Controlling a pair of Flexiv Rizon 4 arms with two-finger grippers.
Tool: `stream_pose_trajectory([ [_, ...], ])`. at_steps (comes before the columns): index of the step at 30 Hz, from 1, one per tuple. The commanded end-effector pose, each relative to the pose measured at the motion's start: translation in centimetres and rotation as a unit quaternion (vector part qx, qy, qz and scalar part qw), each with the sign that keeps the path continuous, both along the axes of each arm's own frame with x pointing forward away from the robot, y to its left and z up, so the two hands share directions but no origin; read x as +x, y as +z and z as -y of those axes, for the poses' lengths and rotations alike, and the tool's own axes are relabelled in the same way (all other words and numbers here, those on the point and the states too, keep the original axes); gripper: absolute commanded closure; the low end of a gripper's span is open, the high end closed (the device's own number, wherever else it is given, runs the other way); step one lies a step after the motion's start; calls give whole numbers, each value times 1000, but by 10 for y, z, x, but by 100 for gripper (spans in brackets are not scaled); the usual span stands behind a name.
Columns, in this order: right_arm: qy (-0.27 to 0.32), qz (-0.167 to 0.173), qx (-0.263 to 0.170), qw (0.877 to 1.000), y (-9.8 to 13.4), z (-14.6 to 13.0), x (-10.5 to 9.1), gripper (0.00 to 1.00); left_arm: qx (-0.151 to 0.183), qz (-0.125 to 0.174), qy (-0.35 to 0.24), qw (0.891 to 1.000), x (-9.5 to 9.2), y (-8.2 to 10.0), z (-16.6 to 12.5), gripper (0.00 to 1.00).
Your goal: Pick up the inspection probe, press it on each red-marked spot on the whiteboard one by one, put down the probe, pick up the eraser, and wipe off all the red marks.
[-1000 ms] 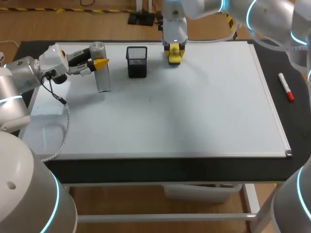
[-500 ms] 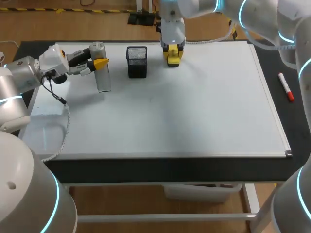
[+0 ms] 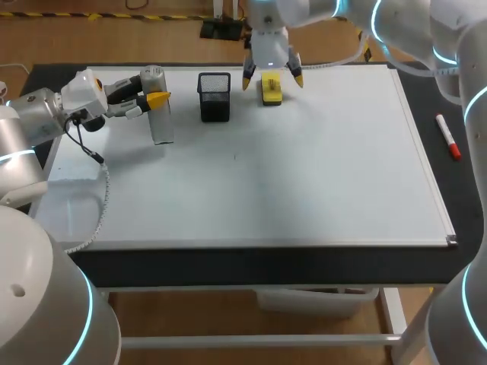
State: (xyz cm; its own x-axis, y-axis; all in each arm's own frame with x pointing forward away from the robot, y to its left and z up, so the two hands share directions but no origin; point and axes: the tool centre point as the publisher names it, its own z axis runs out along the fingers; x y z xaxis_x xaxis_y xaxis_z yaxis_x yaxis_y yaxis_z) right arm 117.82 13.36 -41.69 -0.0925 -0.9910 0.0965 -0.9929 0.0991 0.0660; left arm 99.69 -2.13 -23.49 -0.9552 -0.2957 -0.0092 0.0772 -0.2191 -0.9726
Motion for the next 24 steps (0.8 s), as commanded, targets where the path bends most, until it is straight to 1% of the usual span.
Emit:
stream_pose_trajectory([
  [1, -14, 20, 12, 1000, 22, 16, -18, 0, 0, 1, 1, 1000, 0, 1, 1, 100],
  [4, -36, 25, 25, 999, 27, 24, -22, 0, 0, 1, 1, 1000, 0, 1, 1, 100],
  [8, -81, 29, 48, 995, 35, 38, -28, 0, 0, 1, 1, 1000, 0, 1, 1, 100],
  [12, -134, 34, 76, 987, 47, 51, -34, 0, 0, 1, 1, 1000, 0, 1, 1, 100],
  [16, -197, 38, 99, 975, 61, 68, -38, 0, 0, 1, 1, 1000, 0, 1, 1, 100],
  [19, -246, 40, 128, 960, 71, 83, -40, 0, 0, 1, 1, 1000, 0, 1, 1, 100],
  [24, -295, 48, 163, 940, 85, 99, -43, 0, 0, 1, 1, 1000, 0, 1, 1, 100],
])
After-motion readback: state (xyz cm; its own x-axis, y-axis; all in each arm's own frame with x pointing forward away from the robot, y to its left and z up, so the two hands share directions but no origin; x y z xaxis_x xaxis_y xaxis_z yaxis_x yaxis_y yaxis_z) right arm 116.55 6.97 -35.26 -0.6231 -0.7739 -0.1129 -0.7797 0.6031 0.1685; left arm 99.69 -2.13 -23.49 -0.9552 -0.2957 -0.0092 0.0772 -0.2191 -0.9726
